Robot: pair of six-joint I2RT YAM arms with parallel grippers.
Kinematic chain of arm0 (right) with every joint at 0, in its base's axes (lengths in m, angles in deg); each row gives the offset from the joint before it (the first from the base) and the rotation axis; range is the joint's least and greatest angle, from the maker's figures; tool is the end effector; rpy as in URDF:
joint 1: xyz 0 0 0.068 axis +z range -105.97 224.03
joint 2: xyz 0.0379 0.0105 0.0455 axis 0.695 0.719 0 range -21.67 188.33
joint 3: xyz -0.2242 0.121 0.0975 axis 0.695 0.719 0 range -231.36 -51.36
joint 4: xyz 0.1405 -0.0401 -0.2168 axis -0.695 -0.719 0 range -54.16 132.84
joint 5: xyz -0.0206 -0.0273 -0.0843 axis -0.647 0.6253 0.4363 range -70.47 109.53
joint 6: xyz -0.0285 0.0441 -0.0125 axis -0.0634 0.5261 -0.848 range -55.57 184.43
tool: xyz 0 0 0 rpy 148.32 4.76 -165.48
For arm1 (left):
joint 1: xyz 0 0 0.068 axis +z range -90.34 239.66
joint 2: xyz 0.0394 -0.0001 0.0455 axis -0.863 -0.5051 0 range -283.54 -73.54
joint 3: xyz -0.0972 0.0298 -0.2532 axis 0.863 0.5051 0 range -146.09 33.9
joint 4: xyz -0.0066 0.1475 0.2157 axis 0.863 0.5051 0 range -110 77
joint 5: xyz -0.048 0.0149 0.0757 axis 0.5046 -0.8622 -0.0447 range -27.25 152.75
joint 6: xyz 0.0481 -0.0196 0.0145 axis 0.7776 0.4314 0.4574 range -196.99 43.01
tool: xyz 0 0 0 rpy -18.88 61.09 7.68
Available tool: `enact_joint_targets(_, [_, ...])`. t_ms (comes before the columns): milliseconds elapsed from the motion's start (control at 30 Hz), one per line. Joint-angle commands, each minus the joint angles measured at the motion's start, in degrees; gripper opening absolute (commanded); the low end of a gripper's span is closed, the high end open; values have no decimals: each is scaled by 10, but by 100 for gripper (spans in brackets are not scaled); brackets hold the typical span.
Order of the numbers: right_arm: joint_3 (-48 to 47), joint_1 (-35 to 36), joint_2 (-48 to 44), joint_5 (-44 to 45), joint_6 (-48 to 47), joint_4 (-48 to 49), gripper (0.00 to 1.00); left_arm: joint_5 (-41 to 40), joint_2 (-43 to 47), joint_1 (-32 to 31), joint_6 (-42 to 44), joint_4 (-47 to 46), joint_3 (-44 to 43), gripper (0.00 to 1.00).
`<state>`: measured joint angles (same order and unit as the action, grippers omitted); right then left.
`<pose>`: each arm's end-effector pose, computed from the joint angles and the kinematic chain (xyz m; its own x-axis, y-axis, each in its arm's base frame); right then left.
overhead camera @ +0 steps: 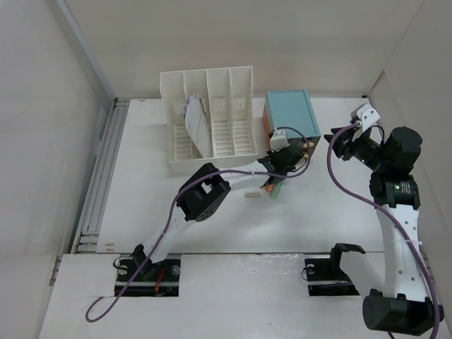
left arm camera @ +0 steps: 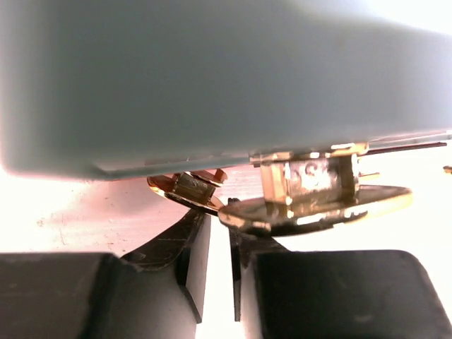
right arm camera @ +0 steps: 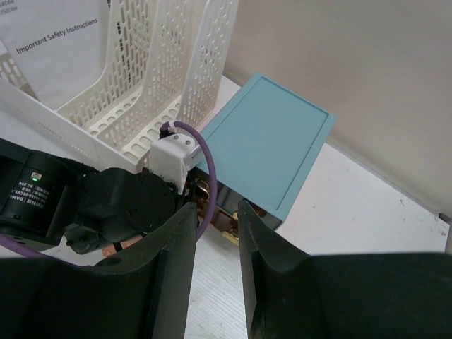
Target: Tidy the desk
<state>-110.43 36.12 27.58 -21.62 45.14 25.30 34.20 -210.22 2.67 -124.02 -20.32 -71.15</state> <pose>0.1803 -0.0014 0.4008 0.0535 -0.2585 -0.9645 -0.5557 0.7948 -0.2439 0.3095 -0.4452 0.1625 -0.5692 -0.3037 -0.7641 0.1433 0.8784 -0.4559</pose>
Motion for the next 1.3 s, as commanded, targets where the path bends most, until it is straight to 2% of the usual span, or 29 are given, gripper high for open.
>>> enact_joint_targets(0, [0, -4, -12, -13, 0, 13, 35, -24, 21, 3, 7, 24, 20, 0])
enact_joint_targets(667, [0, -9, -17, -18, 0, 13, 35, -30, 48, -37, 7, 14, 42, 0])
enact_joint_targets(800, [0, -9, -17, -18, 0, 13, 35, -35, 86, -49, 7, 1, 70, 0])
enact_joint_targets(967, [0, -9, -17, -18, 0, 13, 35, -48, 184, -60, 30, -24, 134, 0])
enact_joint_targets(1133, [0, -9, -17, -8, 0, 13, 37, -51, 252, -60, 59, -29, 154, 0])
enact_joint_targets(1167, [0, -9, -17, -3, -18, 0, 53, -46, 263, -60, 59, -20, 154, 0])
enact_joint_targets(1200, [-5, -9, -9, -8, -35, -8, 74, -38, 290, -60, 59, -14, 165, 5])
enact_joint_targets(1233, [-5, -9, -4, -16, -62, -46, 100, -32, 308, -60, 68, -14, 177, 30])
enact_joint_targets(1267, [-12, -9, 3, -24, -111, -67, 100, -32, 330, -60, 73, -14, 193, 48])
